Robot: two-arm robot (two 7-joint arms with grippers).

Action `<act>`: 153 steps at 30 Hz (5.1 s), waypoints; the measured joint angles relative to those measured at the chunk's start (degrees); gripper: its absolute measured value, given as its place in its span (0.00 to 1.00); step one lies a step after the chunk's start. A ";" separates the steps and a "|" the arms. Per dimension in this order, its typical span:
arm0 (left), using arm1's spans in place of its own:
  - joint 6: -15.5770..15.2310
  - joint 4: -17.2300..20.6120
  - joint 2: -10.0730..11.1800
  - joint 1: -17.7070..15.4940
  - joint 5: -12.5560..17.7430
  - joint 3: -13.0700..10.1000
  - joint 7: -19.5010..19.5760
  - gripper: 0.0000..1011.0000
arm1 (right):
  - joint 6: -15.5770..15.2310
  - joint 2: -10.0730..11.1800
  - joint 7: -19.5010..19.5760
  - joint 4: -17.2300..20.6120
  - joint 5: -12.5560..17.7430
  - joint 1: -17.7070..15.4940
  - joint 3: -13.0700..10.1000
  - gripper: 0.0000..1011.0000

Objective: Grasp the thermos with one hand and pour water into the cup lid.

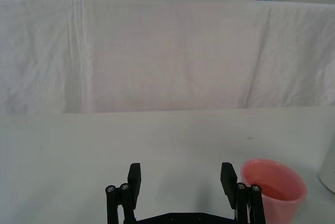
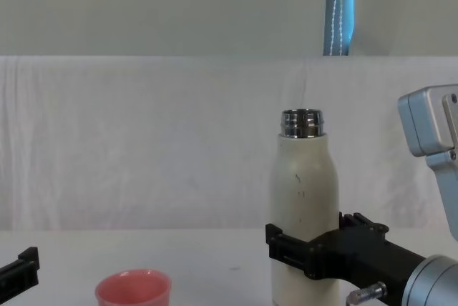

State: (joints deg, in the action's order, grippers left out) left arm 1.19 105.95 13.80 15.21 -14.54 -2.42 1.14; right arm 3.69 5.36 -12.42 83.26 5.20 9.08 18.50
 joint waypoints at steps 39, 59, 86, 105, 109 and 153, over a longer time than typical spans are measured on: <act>0.00 0.00 0.00 0.00 0.00 0.00 0.00 0.99 | -1.53 -0.83 1.35 0.37 -0.78 -0.53 -0.08 0.94; 0.00 0.00 0.00 0.00 0.00 0.00 0.00 0.99 | -2.80 -0.87 0.26 1.05 1.08 -0.55 -0.44 0.94; 0.00 0.00 0.00 0.00 0.00 0.00 0.00 0.99 | -1.88 -0.34 0.96 0.18 0.07 -0.55 -0.29 0.94; 0.00 0.00 0.00 0.00 0.00 0.00 0.00 0.99 | -1.94 -0.44 0.94 0.17 0.02 -0.51 -0.30 0.94; 0.00 0.00 0.00 0.00 0.00 0.00 0.00 0.99 | -1.96 -0.44 0.93 0.17 0.03 -0.51 -0.30 0.94; 0.00 0.00 0.00 0.00 0.00 0.00 0.00 0.99 | -1.96 -0.43 0.91 0.18 0.03 -0.51 -0.29 0.99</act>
State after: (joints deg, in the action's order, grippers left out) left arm 1.19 105.95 13.81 15.21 -14.54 -2.41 1.14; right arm 1.73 4.92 -11.51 83.44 5.23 8.57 18.21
